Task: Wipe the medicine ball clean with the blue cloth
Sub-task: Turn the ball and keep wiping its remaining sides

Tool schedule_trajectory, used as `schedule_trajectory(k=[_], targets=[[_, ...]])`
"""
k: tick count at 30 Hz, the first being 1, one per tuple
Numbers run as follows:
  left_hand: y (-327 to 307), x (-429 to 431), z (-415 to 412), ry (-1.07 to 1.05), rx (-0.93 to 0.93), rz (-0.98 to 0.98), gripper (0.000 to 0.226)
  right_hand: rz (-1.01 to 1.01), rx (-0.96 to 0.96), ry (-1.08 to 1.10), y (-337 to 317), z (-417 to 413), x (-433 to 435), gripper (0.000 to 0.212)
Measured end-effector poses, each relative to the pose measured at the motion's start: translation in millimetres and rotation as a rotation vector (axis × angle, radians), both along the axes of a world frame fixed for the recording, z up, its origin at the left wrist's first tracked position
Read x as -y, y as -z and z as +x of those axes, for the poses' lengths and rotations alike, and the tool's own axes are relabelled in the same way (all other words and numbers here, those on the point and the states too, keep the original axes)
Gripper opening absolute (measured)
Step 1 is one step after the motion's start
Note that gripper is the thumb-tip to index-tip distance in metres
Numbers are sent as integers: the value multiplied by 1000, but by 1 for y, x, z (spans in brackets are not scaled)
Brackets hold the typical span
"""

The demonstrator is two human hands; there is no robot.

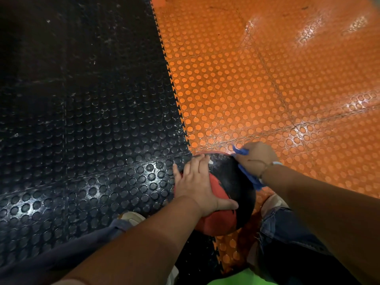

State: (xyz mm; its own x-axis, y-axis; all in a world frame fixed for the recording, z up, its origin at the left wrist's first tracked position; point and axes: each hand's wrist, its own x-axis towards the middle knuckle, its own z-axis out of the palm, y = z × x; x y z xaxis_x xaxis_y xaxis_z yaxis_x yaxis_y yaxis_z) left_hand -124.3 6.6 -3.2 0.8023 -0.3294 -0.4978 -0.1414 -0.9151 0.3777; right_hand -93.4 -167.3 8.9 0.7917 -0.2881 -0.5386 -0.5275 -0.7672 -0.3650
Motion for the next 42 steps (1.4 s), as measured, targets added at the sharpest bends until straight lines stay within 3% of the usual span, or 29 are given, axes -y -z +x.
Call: schedule_trajectory(k=[4, 7, 11, 14, 17, 19, 22, 26, 28, 31, 33, 36, 39, 42], targets=[[1, -4, -4, 50, 9, 22, 137, -87, 13, -58, 6, -11, 1, 15], [3, -11, -4, 47, 10, 29, 138, 72, 123, -173, -4, -19, -16, 4], [2, -14, -5, 31, 13, 15, 139, 113, 62, 12, 5, 1, -6, 21], [0, -14, -2, 51, 3, 24, 138, 25, 11, -158, 2, 7, -10, 18], [1, -19, 1, 40, -18, 31, 137, 196, 73, -349, -10, -5, -23, 17], [1, -21, 1, 50, -25, 34, 137, 279, 75, -267, -10, -10, -19, 18], [0, -16, 2, 61, -12, 30, 137, 143, 57, -18, -3, -2, -8, 19], [-1, -8, 3, 55, 2, 31, 138, -124, 56, -219, -6, 4, -25, 18], [1, -11, 1, 62, 27, 28, 138, -50, 114, -333, -7, -2, -31, 19], [1, -13, -6, 128, 49, 41, 139, 64, 77, -218, -5, -2, -16, 22], [1, -8, -11, 172, 52, 32, 138, -66, 4, -163, 3, 3, -6, 22], [2, 0, -13, 222, 69, 33, 137, -238, 26, -323, 5, 3, -12, 20], [5, 1, -16, 243, 89, 35, 136, -114, 140, -406, -1, -11, -15, 20], [3, 4, -15, 284, 76, 8, 133, 3, 117, -242, 1, -16, 0, 23]])
